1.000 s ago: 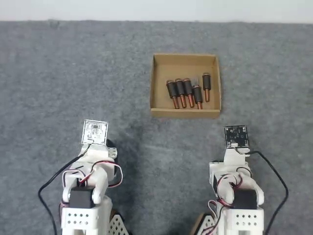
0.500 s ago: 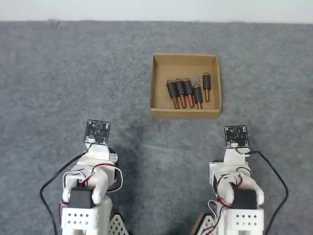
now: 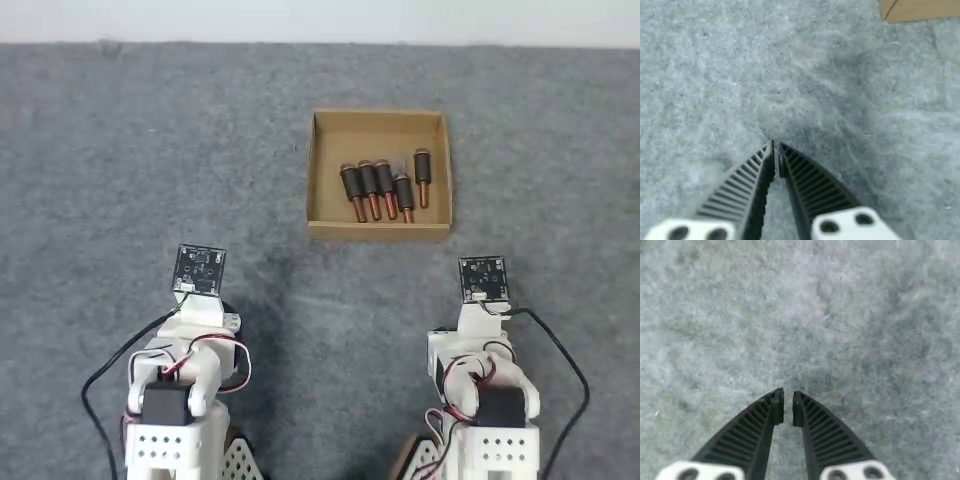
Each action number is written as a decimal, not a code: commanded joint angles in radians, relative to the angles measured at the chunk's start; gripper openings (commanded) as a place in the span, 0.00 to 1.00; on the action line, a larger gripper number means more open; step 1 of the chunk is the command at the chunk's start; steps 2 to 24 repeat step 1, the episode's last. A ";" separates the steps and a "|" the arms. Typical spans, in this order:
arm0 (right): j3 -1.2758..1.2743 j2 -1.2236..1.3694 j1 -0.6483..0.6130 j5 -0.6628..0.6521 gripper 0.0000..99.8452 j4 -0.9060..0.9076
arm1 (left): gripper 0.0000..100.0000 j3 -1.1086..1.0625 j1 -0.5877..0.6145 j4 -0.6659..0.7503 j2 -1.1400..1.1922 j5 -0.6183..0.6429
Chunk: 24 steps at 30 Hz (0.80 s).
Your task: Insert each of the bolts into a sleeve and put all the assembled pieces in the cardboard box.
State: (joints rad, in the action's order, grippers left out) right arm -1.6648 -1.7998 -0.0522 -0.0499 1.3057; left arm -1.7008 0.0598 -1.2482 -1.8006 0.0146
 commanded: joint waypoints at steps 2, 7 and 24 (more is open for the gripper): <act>-0.018 -0.015 0.015 -0.020 0.01 0.007 | 0.02 0.015 0.005 -0.008 -0.017 -0.009; -0.018 -0.015 0.015 -0.020 0.01 0.007 | 0.02 0.015 0.005 -0.008 -0.017 -0.009; -0.018 -0.015 0.015 -0.020 0.01 0.007 | 0.02 0.015 0.005 -0.008 -0.017 -0.009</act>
